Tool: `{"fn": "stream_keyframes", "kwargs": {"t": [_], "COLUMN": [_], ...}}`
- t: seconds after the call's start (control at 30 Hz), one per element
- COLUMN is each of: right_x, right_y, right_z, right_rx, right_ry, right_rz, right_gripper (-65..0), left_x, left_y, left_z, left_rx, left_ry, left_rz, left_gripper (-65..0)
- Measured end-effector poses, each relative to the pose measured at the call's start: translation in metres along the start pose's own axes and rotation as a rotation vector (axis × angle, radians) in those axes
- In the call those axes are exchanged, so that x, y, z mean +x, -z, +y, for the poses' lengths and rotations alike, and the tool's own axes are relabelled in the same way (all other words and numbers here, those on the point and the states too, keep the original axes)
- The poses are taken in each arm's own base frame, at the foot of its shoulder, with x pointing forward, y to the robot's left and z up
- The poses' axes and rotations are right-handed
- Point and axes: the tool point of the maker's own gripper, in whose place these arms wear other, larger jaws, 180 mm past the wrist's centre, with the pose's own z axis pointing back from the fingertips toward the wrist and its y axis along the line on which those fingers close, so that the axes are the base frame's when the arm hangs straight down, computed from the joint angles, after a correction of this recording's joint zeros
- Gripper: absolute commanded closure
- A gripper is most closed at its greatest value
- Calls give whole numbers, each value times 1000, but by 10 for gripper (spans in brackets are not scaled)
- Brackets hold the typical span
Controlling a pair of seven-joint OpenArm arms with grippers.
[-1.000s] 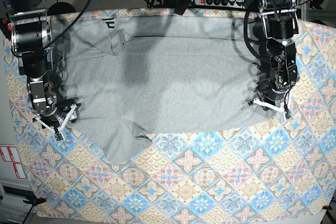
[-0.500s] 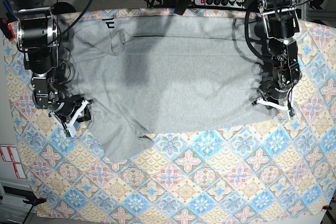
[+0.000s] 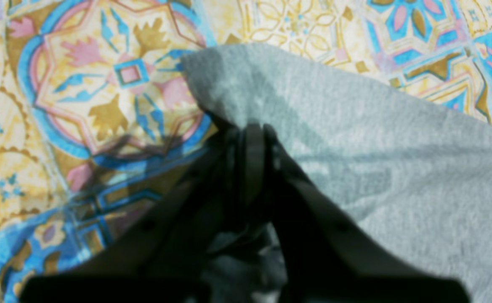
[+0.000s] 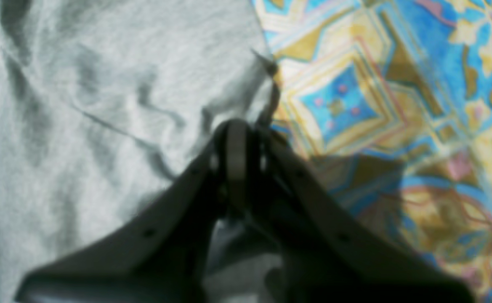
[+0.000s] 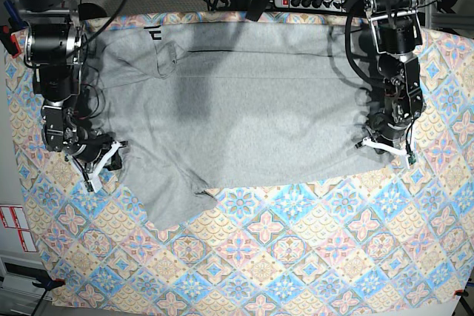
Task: Fold the T-shirt properly
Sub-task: 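Grasp the shirt side edges with both grippers, then lift and fold the grasped shirt body toward the robot with both grippers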
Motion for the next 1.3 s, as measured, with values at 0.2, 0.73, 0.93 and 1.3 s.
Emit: {"fn": "stream_keyframes", "kwargs": {"t": [0.2,0.73,0.93,1.3], "right_x": [7,-7,5,-2], "right_y": [-13,-28,-43,-57], "right_z": [-5,7,-21,-26], "right_rx": [-16,-7,-73,-89], "right_ry": [-55,-128,-64,-77], "right_rz": [-50,-73,-131,-144], "right_gripper": [-5,-4,-4,-3], "left_x": [-1,-2,8,-1], "left_y": [-1,-16,-38,-59], "left_z": [1,15,9,9], "left_rx": [0,-23,-71,-107], "left_ry": [0,-108,-104,-126], "left_rz": [1,-7,-65,-78], "left_gripper": [0,0,0,0]}}
